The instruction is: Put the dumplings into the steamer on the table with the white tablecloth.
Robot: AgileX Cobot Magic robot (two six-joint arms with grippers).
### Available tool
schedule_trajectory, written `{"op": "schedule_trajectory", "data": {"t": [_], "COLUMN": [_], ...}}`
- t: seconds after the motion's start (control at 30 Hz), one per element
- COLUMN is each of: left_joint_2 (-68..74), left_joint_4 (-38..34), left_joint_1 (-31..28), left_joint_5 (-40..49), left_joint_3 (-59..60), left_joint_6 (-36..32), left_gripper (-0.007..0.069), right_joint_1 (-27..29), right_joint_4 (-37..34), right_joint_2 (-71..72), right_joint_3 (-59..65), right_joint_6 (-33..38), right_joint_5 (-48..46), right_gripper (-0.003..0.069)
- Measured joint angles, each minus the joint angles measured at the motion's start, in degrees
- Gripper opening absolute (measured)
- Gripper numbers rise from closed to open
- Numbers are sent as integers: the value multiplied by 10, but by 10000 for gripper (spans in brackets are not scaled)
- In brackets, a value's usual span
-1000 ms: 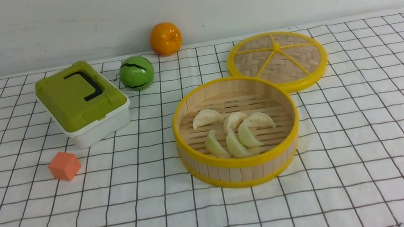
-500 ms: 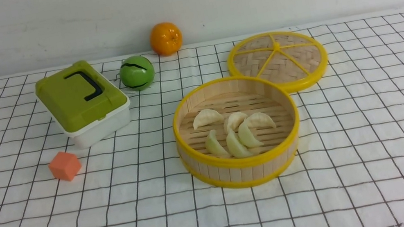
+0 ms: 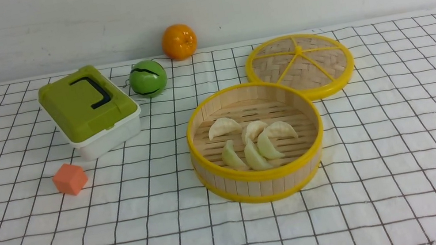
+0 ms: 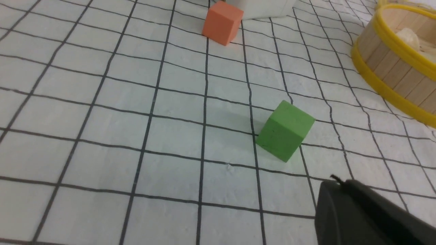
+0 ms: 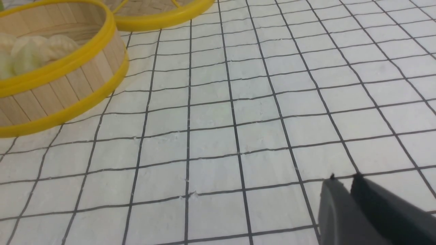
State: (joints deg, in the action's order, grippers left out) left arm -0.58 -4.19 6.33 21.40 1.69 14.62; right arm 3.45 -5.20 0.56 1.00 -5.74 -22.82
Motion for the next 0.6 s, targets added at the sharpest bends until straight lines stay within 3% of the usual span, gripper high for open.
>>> {"op": "schedule_trajectory", "data": {"t": [0.6], "left_joint_2": [0], "left_joint_4": [-8], "left_joint_1": [0], "left_joint_5": [0], "left_joint_3": [0], "left_joint_6": [0], "left_gripper": [-13], "right_joint_1": [0], "right_joint_4": [0], "right_joint_2": [0], "right_joint_3": [0], "right_joint_6": [0], "right_joint_5": [0], "right_gripper": [87]}}
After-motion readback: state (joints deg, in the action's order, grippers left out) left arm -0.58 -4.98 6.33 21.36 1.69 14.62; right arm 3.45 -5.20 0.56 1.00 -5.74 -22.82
